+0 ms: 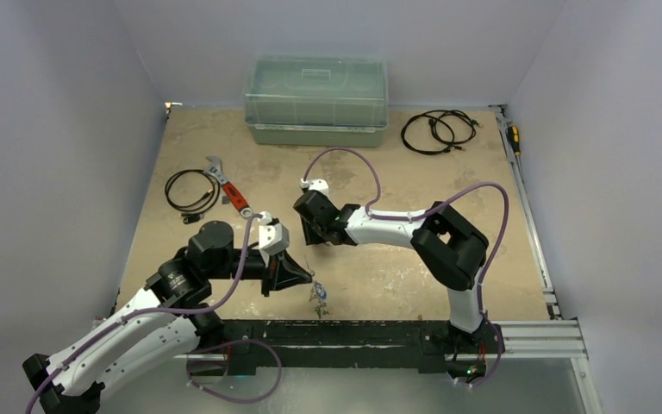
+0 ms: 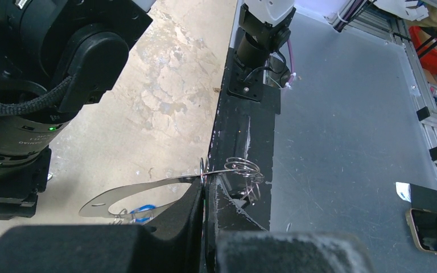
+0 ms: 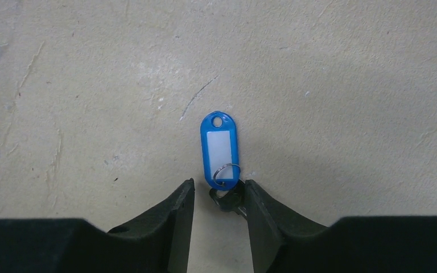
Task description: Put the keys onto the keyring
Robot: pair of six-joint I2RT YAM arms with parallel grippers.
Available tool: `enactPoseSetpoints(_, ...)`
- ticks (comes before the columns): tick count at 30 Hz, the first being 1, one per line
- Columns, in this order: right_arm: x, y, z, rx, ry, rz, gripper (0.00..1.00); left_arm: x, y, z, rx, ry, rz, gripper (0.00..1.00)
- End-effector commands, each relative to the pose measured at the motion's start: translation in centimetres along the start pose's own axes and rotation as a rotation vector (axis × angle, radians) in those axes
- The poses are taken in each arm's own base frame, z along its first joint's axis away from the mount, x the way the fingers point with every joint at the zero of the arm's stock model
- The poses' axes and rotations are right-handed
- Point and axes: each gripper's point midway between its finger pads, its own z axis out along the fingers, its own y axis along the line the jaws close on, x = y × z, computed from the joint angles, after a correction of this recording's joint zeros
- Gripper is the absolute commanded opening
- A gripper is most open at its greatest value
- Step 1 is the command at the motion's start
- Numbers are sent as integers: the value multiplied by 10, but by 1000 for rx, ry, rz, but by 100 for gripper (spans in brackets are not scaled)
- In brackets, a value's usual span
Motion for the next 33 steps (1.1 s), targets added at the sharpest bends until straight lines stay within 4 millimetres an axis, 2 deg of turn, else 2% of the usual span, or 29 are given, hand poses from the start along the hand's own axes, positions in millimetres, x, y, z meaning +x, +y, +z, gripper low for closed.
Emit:
enactPoseSetpoints(1,-24,1,-3,34,-57,29,39,-16,-6,-3,18,-57,59,0)
enactPoseSetpoints(11,-27,-9,-4,86,-74,1,23,-18,-9,-5,25,-70,70,0)
enactPoseSetpoints(14,-26,-9,-3,82,-70,1,24,-18,-9,-5,27,-73,73,0)
enactPoseSetpoints(21,-28,-4,-2,64,-70,-9,36,-18,-10,-5,28,-73,73,0)
enactPoseSetpoints(29,-19,-5,4,66,-47,-19,27,-18,-9,-5,28,-70,71,0)
enactPoseSetpoints(33,-18,-5,4,61,-40,-22,26,-18,-9,-5,25,-71,71,0)
